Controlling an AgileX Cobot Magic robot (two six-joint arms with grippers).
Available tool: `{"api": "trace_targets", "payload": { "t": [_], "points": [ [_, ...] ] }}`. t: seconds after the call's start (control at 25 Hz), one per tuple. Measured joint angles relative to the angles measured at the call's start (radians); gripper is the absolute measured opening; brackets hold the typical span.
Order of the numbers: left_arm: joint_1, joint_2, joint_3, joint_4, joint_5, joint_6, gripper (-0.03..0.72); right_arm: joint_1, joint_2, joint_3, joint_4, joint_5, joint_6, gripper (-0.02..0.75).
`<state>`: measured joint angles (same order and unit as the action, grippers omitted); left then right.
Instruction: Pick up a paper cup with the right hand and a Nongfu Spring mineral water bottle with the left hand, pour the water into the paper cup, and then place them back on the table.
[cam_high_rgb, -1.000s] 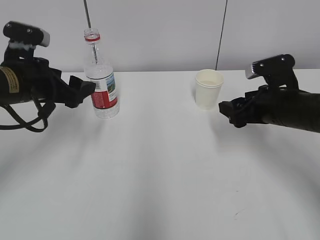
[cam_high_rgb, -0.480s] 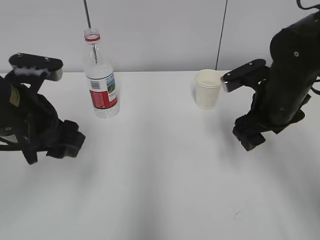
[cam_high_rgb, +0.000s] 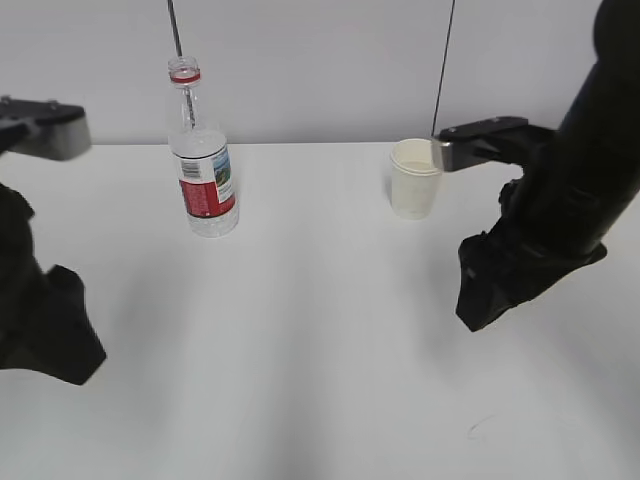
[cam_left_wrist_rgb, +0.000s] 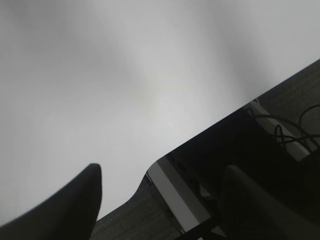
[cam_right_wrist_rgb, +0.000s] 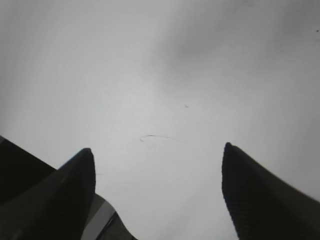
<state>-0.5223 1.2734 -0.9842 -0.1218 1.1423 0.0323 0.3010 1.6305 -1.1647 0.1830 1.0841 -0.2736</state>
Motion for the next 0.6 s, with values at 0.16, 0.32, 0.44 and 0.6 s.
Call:
{"api": "trace_targets", "payload": {
  "t": [0.16,0.32,0.44,0.6],
  "points": [
    [0.000,-0.171,0.000,0.036,0.006,0.002,0.449,0.000,-0.199,0.057,0.015,0.008,-0.005,0.585],
    [0.000,-0.329,0.022,0.078,0.005,0.003,0.449,0.000,-0.439,0.145,0.015,0.002,-0.005,0.584],
    [0.000,-0.443,0.074,0.083,0.004,0.004,0.448,0.000,-0.615,0.235,0.012,-0.006,-0.005,0.584],
    [0.000,-0.617,0.166,0.086,-0.037,0.004,0.448,0.000,-0.838,0.364,-0.009,-0.012,0.001,0.583]
  ]
}}
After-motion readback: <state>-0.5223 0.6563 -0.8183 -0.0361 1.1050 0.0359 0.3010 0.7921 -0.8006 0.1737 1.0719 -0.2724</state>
